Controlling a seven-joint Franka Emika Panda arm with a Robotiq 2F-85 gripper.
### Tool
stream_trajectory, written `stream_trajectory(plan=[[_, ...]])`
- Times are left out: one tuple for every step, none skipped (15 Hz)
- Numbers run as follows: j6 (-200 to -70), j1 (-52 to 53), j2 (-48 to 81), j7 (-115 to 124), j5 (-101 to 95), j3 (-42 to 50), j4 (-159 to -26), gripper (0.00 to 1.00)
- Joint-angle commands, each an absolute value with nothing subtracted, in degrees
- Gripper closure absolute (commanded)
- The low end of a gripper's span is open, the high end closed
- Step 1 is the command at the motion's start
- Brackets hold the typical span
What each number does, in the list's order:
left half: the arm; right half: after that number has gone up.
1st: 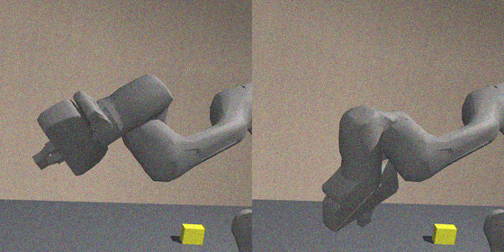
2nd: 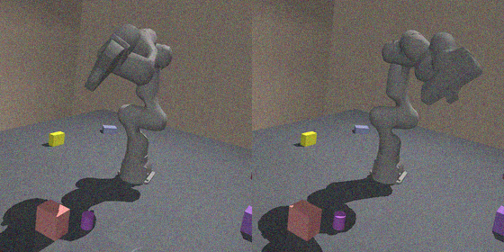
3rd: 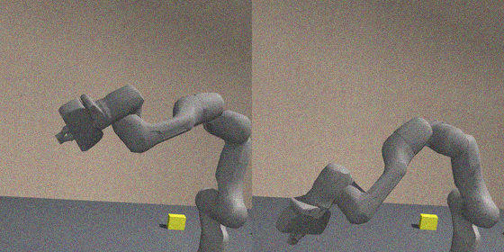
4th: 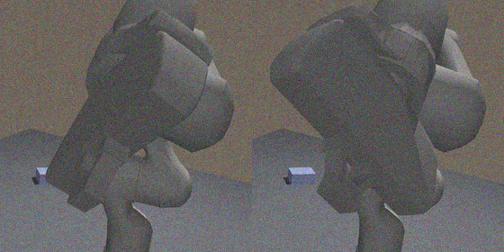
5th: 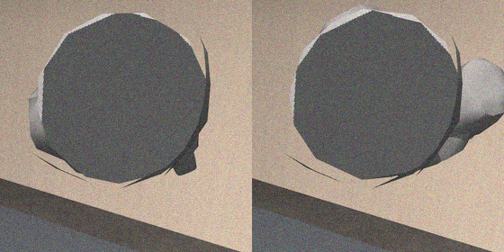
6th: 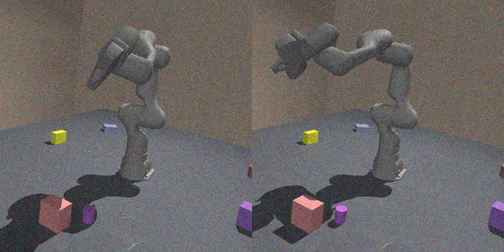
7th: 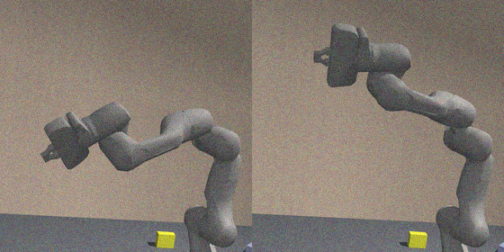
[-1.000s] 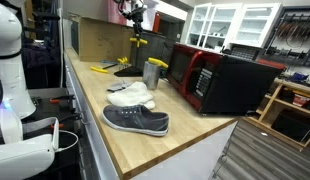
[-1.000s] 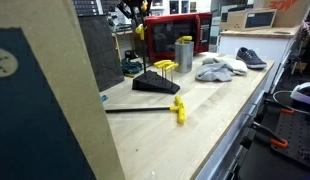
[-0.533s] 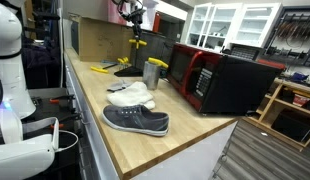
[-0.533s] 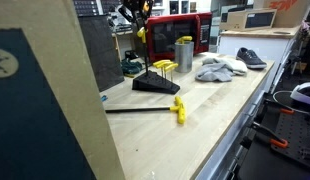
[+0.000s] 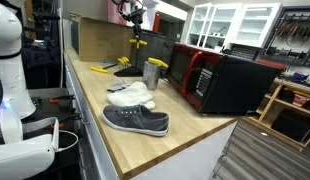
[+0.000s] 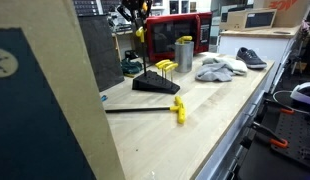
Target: Remove the black object from the tin and put it on the black stand
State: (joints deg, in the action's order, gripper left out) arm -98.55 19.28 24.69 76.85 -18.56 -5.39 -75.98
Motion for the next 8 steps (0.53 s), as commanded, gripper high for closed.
stream_trajectory(plan=[[-99.8, 20.0, 24.0, 76.8, -19.2, -4.8, -75.5, 0.94], [-99.9, 20.0, 24.0, 76.8, -19.0, -4.9, -75.5, 0.94], [-100.0, 20.0, 24.0, 76.8, -18.9, -4.9, -75.6, 0.94], [-99.9, 20.0, 23.9, 76.8, -18.7, -5.0, -75.8, 0.94], [-99.8, 20.0, 23.8, 76.8, -18.3, -5.0, -76.0, 0.94], [-99.8, 19.8, 23.7, 76.8, -17.9, -5.1, -76.3, 0.94], [-99.7, 19.8, 23.6, 76.8, -17.7, -5.1, -76.5, 0.94], [-99.6, 19.7, 23.5, 76.8, -17.3, -5.2, -76.6, 0.94]])
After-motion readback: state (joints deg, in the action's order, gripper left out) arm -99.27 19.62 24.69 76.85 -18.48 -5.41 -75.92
